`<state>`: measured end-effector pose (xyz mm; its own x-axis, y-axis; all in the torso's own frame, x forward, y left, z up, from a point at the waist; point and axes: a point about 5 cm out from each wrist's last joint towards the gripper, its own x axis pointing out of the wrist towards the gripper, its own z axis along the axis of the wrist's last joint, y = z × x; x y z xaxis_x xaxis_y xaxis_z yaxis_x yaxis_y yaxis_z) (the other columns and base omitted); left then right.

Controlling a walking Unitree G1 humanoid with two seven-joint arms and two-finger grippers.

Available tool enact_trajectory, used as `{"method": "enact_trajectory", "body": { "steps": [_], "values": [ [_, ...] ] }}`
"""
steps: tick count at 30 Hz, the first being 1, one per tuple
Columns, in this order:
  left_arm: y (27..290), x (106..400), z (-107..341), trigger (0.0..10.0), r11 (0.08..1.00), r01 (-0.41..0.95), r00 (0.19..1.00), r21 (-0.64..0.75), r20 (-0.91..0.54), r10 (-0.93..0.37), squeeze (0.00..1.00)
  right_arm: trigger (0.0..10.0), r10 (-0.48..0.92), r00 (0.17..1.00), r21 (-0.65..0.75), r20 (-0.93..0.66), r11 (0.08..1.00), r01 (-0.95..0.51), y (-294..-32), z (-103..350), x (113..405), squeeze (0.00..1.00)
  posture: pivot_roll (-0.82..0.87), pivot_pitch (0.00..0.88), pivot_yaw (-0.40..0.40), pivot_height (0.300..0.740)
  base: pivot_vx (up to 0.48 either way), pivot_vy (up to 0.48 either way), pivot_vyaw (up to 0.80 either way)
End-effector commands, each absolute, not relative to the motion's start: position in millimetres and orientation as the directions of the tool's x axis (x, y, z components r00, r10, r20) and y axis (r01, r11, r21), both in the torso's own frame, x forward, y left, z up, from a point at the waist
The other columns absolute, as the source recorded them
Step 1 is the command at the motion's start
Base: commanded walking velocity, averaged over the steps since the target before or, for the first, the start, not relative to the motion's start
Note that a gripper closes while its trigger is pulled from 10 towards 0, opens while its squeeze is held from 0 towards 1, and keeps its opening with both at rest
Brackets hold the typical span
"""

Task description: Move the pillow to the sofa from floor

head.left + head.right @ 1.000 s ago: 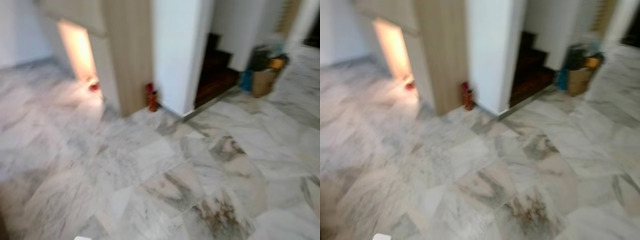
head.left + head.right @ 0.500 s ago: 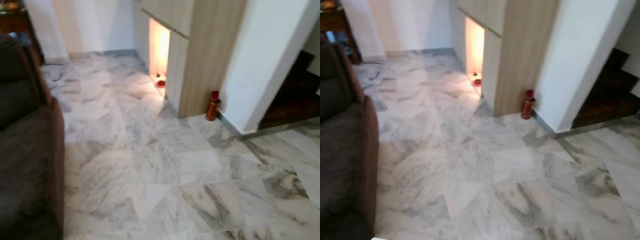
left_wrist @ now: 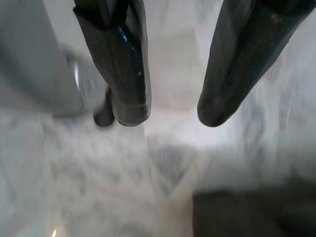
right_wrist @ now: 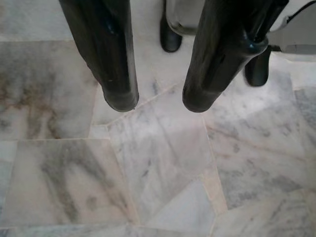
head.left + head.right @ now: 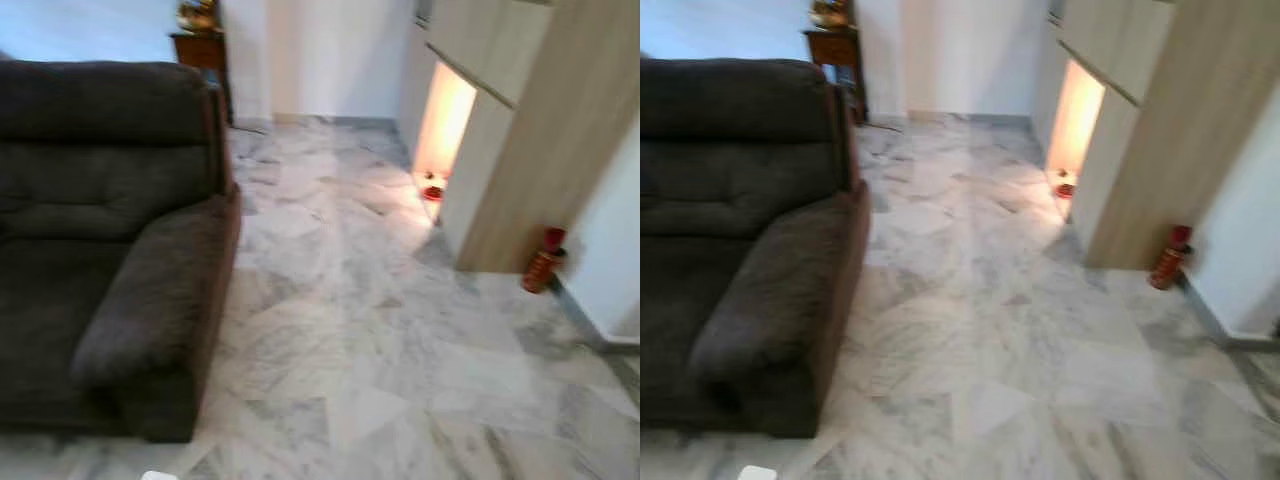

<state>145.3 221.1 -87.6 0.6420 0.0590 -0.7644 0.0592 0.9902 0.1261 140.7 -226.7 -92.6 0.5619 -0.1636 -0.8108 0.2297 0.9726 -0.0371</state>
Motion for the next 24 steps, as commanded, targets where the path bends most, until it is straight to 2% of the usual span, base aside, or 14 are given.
{"method": "enact_trajectory", "body": {
  "steps": [1, 24],
  "values": [
    [221.3, 150.0, -91.4, 10.0, 0.988, -0.101, 0.546, 0.121, -0.823, 0.157, 0.00, 10.0, 0.050, 0.629, 0.166, -0.776, 0.978, 0.128, -181.9, -73.3, 204.9, 0.00, 0.18, 0.023, -0.131, 0.740, 0.000, 0.000, 0.00],
    [222.4, 151.9, -90.3, 10.0, 0.987, -0.101, 0.553, 0.123, -0.818, 0.158, 0.00, 10.0, 0.028, 0.614, 0.137, -0.788, 0.982, 0.130, -185.9, -75.5, 200.3, 0.00, 0.17, 0.045, -0.126, 0.740, 0.000, 0.000, 0.00]
  ]
}}
